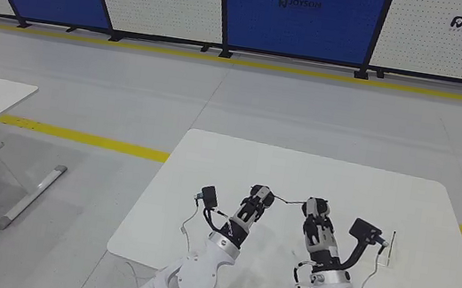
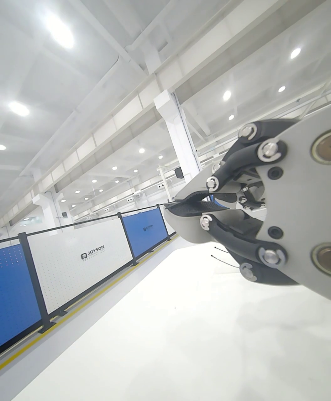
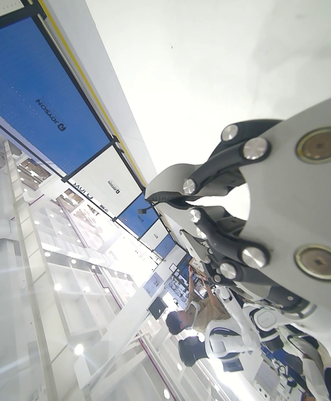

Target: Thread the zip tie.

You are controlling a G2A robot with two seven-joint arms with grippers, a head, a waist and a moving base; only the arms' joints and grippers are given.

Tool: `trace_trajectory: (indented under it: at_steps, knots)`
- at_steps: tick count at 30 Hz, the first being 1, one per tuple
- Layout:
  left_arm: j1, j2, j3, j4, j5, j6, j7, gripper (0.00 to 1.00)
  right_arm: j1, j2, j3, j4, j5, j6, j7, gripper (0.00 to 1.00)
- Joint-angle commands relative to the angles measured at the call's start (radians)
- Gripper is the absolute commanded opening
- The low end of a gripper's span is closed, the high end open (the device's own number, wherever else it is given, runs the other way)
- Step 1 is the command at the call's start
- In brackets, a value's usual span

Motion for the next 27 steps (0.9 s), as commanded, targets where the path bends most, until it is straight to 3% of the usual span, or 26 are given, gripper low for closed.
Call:
trace_trajectory:
  at_steps: [1, 27]
  knots:
    - [0.000, 0.000, 0.000, 0.000, 0.000, 0.000, 0.000, 0.00, -0.003, 0.000, 0.003, -0.004, 0.000, -0.008, -0.007, 0.00]
    - [0.000, 0.000, 0.000, 0.000, 0.000, 0.000, 0.000, 0.00, 0.004, -0.008, -0.007, 0.022, -0.001, -0.006, 0.003, 0.00]
